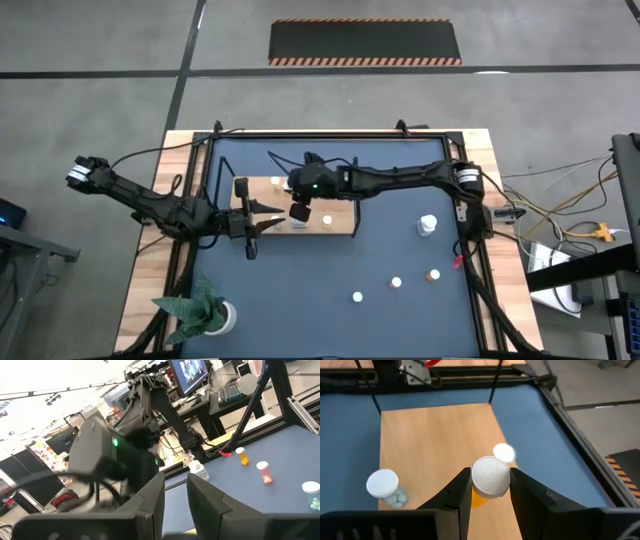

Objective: Pick and place medicine bottles onto shelf by color
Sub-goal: Put the top orange pill bottle on the shelf

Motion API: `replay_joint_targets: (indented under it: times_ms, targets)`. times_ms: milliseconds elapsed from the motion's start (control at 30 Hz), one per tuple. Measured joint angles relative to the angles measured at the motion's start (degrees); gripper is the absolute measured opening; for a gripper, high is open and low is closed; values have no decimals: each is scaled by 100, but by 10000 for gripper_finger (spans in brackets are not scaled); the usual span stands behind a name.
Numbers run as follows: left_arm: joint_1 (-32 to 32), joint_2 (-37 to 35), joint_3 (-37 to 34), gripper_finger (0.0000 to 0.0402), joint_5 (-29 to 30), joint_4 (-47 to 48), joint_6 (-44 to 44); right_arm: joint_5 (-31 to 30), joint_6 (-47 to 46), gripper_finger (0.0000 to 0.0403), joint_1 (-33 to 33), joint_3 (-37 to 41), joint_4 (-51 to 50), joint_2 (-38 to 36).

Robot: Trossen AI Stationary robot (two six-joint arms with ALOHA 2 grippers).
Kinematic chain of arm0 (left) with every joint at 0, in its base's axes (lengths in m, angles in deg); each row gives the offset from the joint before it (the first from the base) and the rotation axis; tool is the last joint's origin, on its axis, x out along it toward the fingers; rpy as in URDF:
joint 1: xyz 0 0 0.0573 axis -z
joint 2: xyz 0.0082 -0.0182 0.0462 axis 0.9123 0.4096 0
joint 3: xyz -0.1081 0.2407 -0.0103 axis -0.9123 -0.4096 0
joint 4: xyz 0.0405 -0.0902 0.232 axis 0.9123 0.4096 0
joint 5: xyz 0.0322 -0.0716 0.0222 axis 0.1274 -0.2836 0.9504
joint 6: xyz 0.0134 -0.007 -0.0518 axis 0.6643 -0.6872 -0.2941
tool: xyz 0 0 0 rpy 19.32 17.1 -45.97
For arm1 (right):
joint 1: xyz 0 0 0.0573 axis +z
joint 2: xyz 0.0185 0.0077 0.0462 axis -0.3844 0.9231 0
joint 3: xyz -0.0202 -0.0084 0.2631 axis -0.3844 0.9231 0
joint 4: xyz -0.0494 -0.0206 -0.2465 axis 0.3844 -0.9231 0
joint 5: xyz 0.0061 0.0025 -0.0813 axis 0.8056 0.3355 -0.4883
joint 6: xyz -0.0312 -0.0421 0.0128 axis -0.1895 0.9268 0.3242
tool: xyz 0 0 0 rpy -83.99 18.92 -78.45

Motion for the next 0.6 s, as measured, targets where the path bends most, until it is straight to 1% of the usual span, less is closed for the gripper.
replay_joint_targets:
  times_ms: [300, 467, 600]
  targets:
    - [0, 0, 0, 65, 2, 10, -4, 7, 101, 107, 3, -924, -809, 757]
    - [0, 0, 0, 65, 2, 53, -5, 5, 101, 107, 3, -1383, -1268, 966]
    - [0, 0, 0, 65, 2, 53, -6, 120, 92, 107, 1, -1485, -1328, 1044]
